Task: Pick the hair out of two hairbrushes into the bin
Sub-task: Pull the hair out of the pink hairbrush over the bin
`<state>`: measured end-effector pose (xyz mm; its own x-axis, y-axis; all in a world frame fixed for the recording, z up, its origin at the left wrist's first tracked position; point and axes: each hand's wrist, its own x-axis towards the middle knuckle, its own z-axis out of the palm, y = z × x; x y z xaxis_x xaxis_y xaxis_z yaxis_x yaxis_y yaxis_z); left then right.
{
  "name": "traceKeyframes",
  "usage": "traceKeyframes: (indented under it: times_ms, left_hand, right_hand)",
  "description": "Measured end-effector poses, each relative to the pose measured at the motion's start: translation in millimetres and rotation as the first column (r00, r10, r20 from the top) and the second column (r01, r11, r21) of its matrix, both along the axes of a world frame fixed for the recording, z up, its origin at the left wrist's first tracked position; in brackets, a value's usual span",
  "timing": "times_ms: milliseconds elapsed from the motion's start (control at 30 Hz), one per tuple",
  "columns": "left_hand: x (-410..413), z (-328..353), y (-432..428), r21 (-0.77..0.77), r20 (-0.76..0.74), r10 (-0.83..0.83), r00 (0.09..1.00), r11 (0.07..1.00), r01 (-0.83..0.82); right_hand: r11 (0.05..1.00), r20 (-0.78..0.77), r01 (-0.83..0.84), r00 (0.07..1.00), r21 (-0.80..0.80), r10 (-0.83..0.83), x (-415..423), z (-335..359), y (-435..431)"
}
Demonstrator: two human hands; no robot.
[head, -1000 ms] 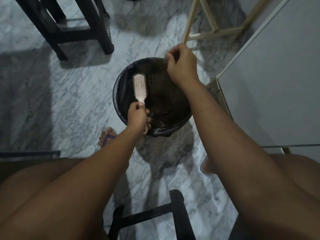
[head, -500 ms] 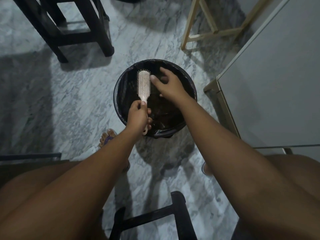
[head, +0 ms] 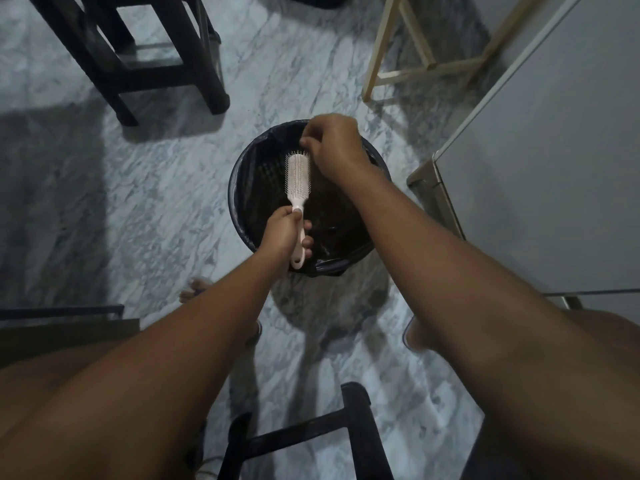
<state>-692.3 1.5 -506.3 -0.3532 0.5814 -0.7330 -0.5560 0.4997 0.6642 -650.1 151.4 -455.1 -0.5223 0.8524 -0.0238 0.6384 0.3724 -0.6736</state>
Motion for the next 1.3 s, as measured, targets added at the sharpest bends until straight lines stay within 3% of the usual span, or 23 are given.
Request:
traceKeyframes:
  times_ms: [133, 200, 233, 267, 300, 333, 367, 400, 500, 567, 767, 933, 1100, 1233, 1300]
  left_hand:
    - [-1, 0, 2, -0.024, -0.019, -0.009, 1.0, 1.0, 0.008]
    - [-2, 0, 2, -0.021, -0.031, -0.024, 0.999, 1.0, 0.023]
    - [-3, 0, 2, -0.015, -0.03, -0.027, 0.999, 1.0, 0.026]
    - [-3, -1, 2, -0.011, -0.025, -0.024, 0.999, 1.0, 0.023]
    - [-3, 0, 3, -0.007, -0.015, -0.018, 1.0, 1.0, 0.018]
    - [-2, 2, 3, -0.002, -0.003, -0.012, 1.0, 1.0, 0.012]
    - [-2, 4, 4, 0.003, 0.008, -0.008, 1.0, 1.0, 0.008]
    - [-2, 5, 5, 0.008, 0.019, -0.005, 1.0, 1.0, 0.005]
    - [-4, 7, 5, 0.044, 0.055, -0.011, 0.998, 0.999, 0.009]
    - [-7, 8, 3, 0.083, 0.078, -0.041, 0.996, 0.996, 0.034]
    - [-27, 13, -8, 0.199, 0.424, -0.138, 0.895, 0.978, 0.056]
    - [-33, 8, -15, 0.195, 0.505, -0.142, 0.851, 0.98, 0.048]
    - [-32, 0, -20, 0.17, 0.517, -0.098, 0.85, 0.985, 0.011]
    - [-30, -4, -22, 0.157, 0.508, -0.086, 0.857, 0.988, 0.006]
    - [-30, -5, -22, 0.154, 0.489, -0.085, 0.868, 0.988, 0.01]
  right_hand:
    - [0.96, -0.36, 0.117, 0.933, 0.255, -0.018, 4, 26, 11]
    - [0.913, -0.436, 0.204, 0.899, 0.354, -0.032, 7, 26, 13]
    - [0.922, -0.374, 0.192, 0.926, 0.335, -0.057, 9, 23, 15]
    - [0.953, -0.203, 0.142, 0.975, 0.268, -0.088, 12, 18, 17]
    - [0.984, 0.065, 0.086, 0.993, 0.154, -0.097, 14, 10, 16]
    - [0.999, 0.316, 0.045, 0.948, 0.025, -0.05, 18, 3, 12]
    - [0.997, 0.449, 0.023, 0.893, -0.078, 0.015, 21, -2, 7]
    - [0.991, 0.462, 0.005, 0.885, -0.136, 0.059, 23, -5, 2]
    - [0.983, 0.195, -0.015, 0.979, -0.181, 0.051, 20, -8, -13]
    - [0.978, 0.09, 0.005, 0.996, -0.21, 0.015, 17, -10, -19]
    - [0.905, -0.061, 0.143, 0.981, -0.4, -0.182, 13, -21, -15]
    - [0.811, -0.133, 0.134, 0.958, -0.569, -0.252, 19, -19, -14]
    - [0.871, -0.193, 0.114, 0.953, -0.477, -0.231, 18, -3, -10]
    - [0.946, -0.304, 0.223, 0.908, -0.234, -0.289, 19, 2, 3]
    - [0.957, -0.23, 0.262, 0.931, -0.126, -0.285, 21, 0, 7]
